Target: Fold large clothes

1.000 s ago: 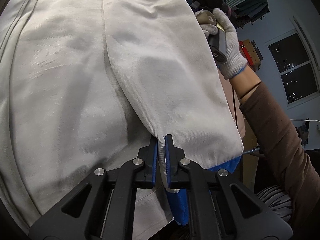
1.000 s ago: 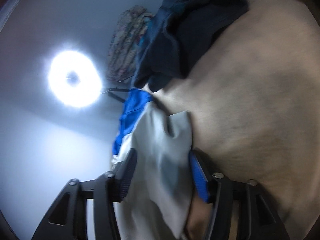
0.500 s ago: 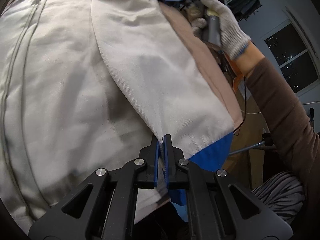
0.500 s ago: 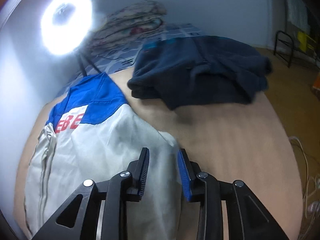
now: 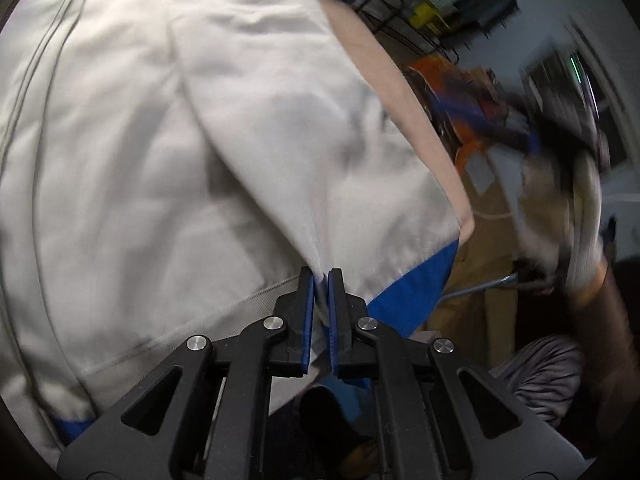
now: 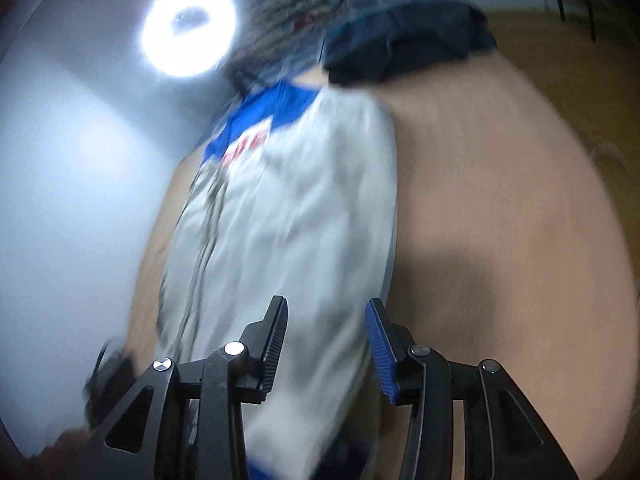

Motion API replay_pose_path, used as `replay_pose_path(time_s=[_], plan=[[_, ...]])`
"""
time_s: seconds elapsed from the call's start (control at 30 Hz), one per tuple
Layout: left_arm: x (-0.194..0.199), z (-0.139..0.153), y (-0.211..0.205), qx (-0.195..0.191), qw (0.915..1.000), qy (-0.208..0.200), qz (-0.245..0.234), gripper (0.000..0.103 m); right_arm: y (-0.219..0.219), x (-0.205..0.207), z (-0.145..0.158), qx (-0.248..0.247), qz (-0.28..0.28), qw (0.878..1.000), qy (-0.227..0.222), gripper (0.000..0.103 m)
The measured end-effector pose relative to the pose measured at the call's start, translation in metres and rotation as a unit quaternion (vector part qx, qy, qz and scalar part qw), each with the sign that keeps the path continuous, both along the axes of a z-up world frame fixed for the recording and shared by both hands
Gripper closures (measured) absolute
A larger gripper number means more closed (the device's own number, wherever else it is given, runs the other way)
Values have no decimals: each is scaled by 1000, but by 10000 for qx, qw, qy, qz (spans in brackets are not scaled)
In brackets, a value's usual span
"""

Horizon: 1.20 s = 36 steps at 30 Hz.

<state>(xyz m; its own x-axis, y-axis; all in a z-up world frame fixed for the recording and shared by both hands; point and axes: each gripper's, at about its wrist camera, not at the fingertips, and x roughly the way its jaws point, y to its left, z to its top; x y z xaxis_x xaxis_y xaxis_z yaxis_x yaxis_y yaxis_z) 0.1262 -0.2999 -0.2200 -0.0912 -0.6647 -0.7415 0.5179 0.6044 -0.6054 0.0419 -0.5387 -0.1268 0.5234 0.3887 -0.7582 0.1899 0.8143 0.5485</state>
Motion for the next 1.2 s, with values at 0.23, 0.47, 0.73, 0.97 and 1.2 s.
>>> replay_pose_path(time_s=[0.23,0.47,0.73,0.97,1.2], plan=[[0,3,4,-51,10000,-16,75,85,47,-74,-27,317,588,9977,80,47],[-4,0,12,-62,9999,-82,105,95,86,-66,-44,-98,1273,9907,465,95],[-19,-4,5,46,9997,-217,-56,95,35,-91,-42,1073,440,9930,208,99],[-28,7,13,104,9991,-375,-151,95,29,-96,-68,295,208,9964,773,85],[-17,37,26,-66,9943,-1043,202,95,13,-100,-69,376,-181,9988,250,46]])
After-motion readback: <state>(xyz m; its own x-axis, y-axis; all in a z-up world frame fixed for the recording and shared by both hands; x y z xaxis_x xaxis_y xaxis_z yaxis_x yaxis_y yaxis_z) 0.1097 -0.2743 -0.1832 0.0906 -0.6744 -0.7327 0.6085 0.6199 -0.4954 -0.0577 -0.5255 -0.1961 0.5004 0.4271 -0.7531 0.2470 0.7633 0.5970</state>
